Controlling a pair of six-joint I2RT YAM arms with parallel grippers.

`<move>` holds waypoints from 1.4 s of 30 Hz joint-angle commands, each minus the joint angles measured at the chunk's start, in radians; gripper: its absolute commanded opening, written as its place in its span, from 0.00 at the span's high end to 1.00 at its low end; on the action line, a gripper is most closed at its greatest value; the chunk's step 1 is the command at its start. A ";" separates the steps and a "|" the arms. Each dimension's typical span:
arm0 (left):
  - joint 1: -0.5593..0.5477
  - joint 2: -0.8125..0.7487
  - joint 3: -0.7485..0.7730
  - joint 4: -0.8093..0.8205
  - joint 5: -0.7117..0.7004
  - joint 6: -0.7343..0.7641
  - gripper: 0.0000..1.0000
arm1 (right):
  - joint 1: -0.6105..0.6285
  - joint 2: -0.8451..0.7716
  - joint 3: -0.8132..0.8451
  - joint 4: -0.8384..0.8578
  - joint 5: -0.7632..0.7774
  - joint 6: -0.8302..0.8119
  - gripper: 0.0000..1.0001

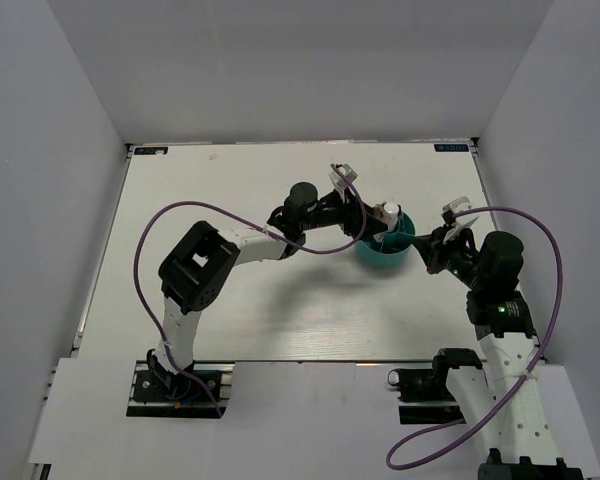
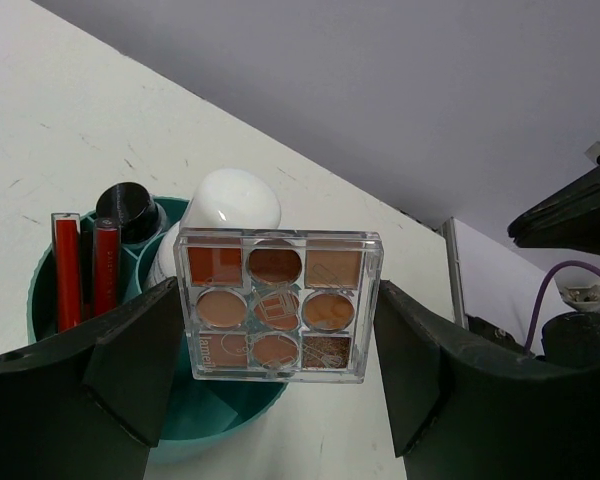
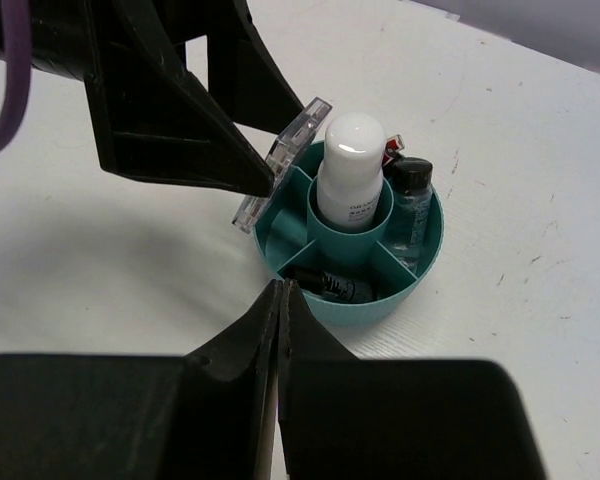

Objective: Organize the makeup

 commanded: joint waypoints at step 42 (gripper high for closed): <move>0.014 0.016 -0.014 -0.022 -0.076 0.095 0.45 | -0.004 -0.015 -0.011 0.052 0.028 0.012 1.00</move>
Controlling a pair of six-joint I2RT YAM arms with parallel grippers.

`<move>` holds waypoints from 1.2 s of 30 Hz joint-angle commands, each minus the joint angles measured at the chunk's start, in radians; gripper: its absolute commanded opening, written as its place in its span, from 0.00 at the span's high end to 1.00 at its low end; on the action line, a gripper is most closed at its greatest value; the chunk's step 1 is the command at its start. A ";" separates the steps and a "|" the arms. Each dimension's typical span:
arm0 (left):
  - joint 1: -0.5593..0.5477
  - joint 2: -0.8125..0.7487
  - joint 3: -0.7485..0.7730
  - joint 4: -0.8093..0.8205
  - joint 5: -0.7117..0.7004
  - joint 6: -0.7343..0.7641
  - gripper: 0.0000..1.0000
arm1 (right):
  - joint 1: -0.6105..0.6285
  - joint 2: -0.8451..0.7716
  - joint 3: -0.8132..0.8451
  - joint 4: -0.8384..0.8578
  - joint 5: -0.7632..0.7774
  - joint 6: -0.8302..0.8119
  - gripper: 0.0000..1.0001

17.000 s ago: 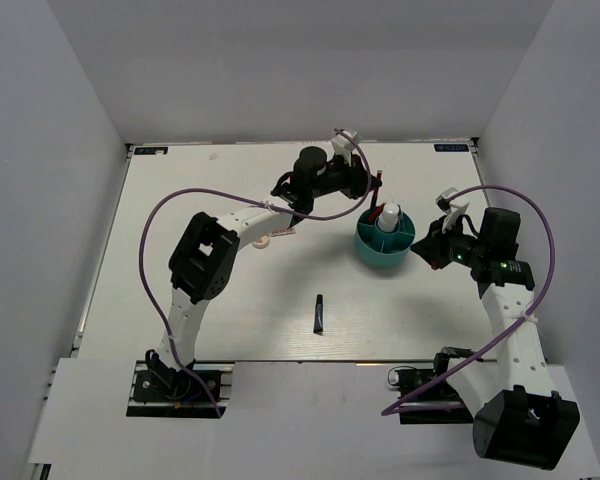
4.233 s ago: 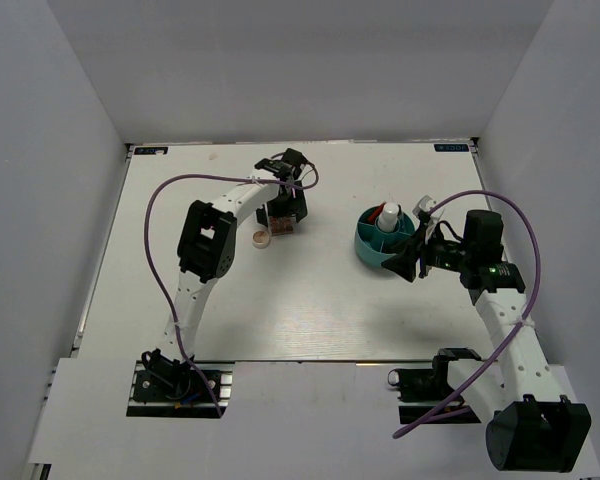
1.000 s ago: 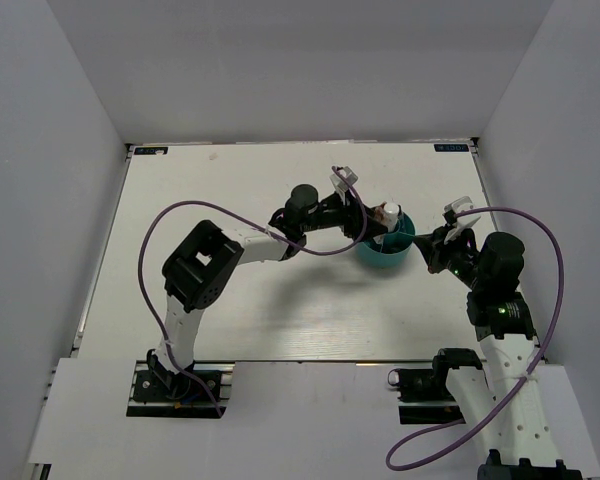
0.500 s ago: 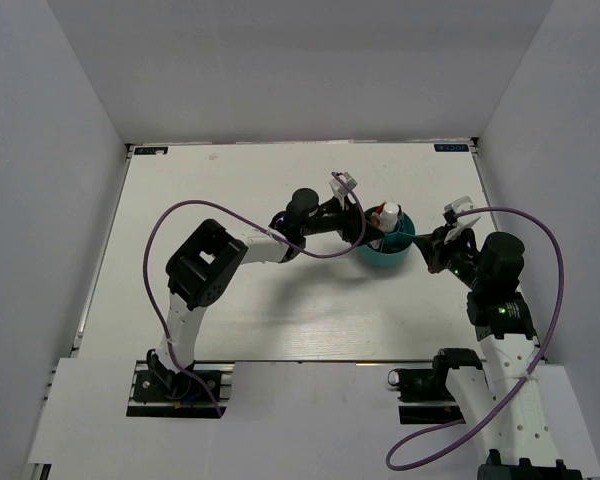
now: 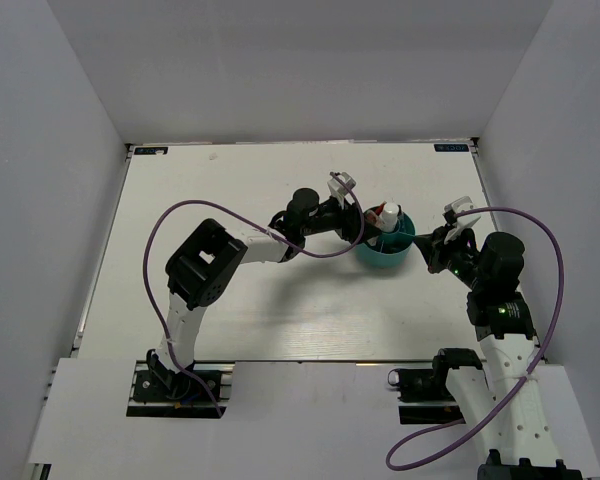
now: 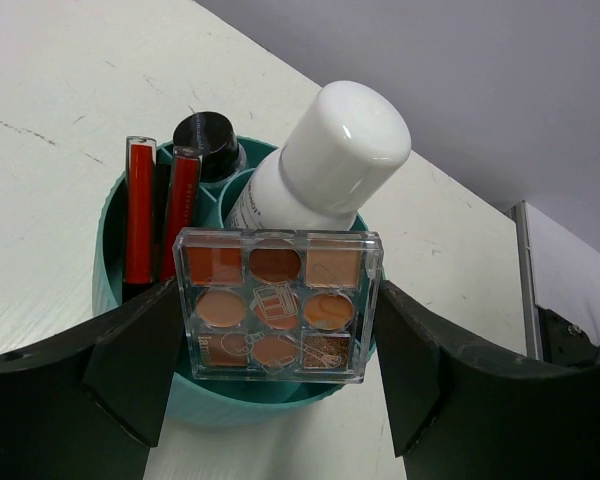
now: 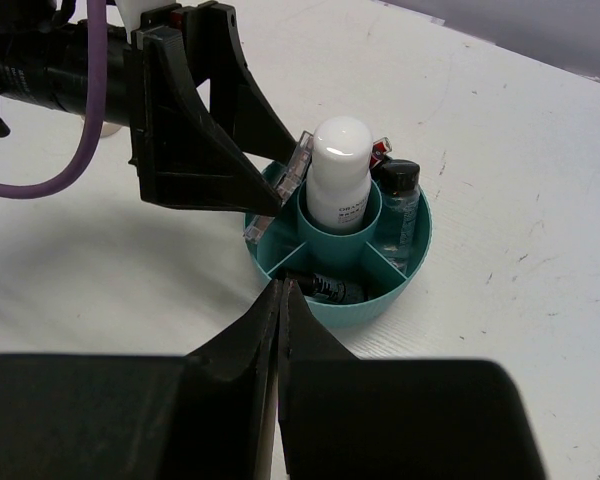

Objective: Organize the makeup

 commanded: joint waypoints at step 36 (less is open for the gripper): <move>-0.005 -0.068 0.053 -0.026 0.048 0.026 0.25 | 0.000 -0.049 -0.015 0.018 -0.005 0.009 1.00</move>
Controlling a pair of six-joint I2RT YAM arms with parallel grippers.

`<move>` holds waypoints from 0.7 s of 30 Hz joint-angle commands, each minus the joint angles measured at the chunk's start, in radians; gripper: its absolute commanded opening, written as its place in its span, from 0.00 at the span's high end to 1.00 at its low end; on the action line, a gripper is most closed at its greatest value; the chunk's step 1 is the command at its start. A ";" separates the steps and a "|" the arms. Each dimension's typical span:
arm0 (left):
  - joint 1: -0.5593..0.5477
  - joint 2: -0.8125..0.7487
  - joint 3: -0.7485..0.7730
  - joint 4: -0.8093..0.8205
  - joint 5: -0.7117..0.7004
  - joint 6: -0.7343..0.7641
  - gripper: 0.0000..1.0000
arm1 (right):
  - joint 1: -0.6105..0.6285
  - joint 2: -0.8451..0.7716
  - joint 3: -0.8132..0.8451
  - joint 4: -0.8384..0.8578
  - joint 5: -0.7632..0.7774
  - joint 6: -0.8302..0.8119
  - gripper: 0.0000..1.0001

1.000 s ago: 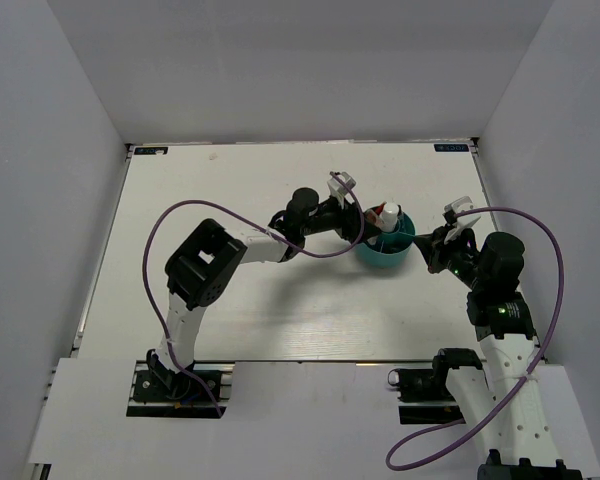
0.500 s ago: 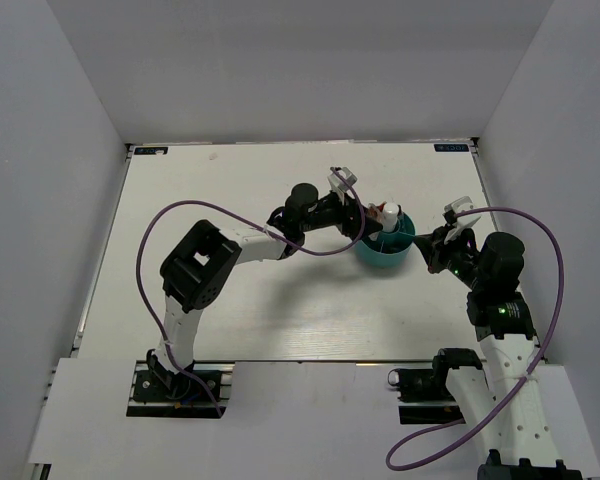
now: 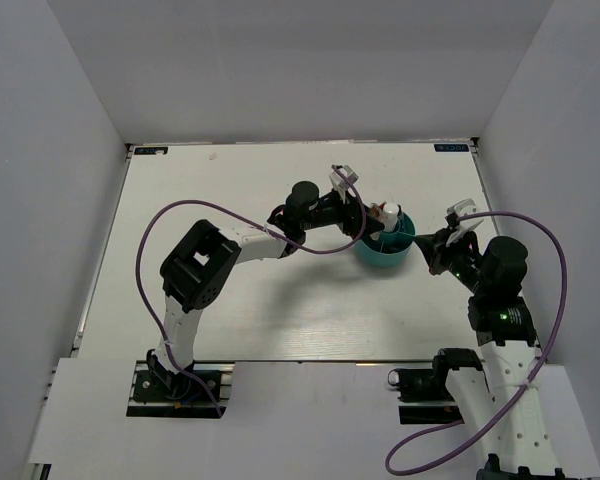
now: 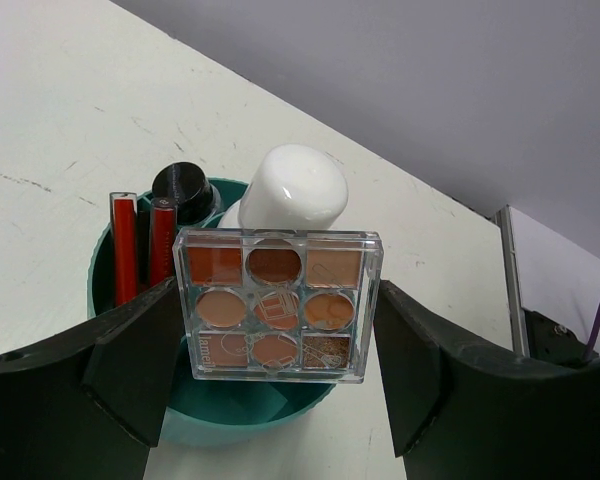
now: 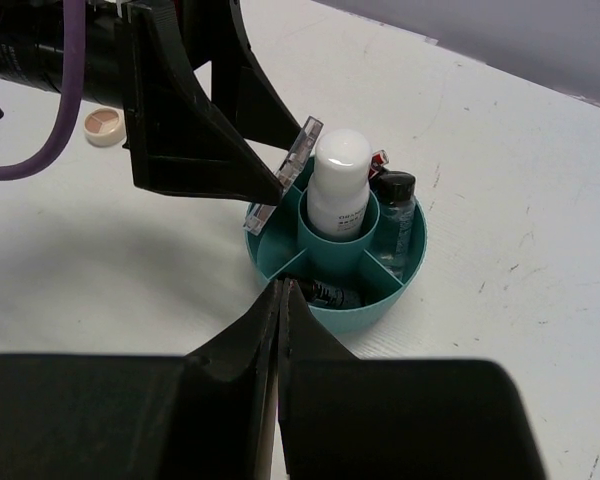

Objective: Organize the makeup

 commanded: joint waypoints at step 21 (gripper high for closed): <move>-0.005 -0.033 -0.046 0.011 0.018 -0.010 0.12 | -0.003 -0.022 -0.019 0.016 -0.006 0.009 1.00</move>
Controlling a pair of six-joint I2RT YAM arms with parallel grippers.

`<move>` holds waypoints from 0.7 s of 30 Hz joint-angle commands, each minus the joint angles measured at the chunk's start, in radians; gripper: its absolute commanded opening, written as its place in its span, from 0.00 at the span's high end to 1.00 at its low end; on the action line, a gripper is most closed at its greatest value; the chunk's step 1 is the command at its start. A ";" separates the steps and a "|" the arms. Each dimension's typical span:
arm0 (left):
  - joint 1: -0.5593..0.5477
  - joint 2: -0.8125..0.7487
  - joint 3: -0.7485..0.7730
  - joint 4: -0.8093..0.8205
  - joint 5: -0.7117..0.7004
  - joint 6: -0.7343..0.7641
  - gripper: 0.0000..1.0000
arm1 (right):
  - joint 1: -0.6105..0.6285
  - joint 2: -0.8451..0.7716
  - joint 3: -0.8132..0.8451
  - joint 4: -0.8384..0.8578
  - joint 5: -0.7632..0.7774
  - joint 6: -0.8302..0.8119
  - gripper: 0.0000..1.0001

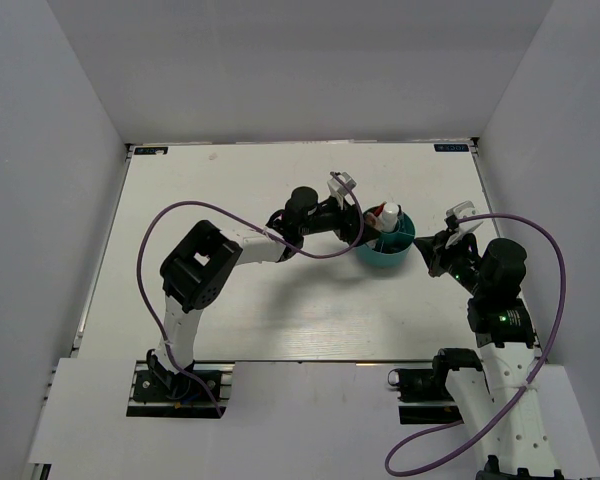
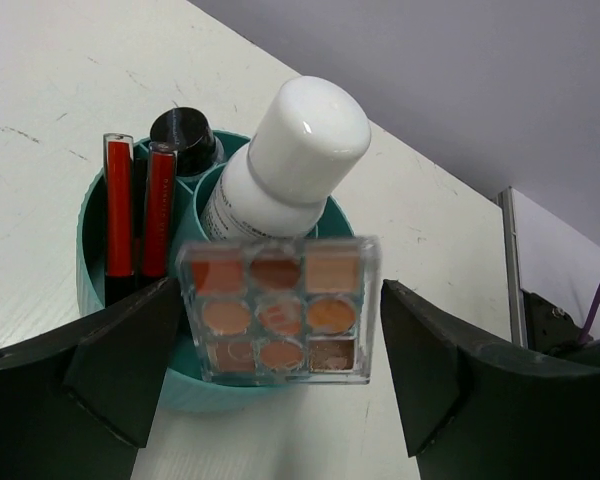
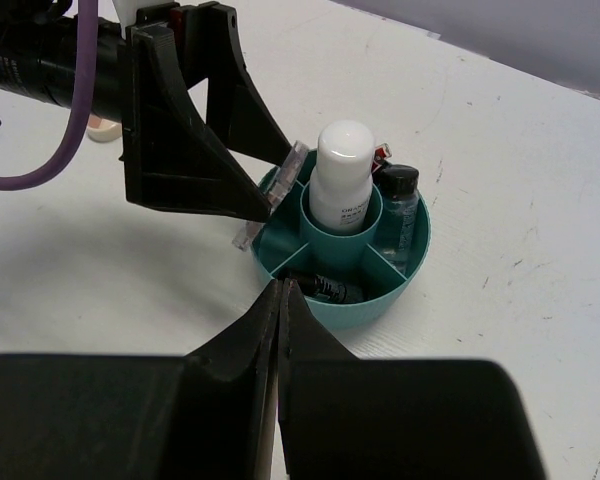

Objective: Organize the makeup

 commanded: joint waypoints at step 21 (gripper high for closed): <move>0.025 -0.275 -0.090 -0.041 -0.051 -0.006 0.02 | -0.003 -0.012 -0.001 0.000 -0.046 -0.032 0.80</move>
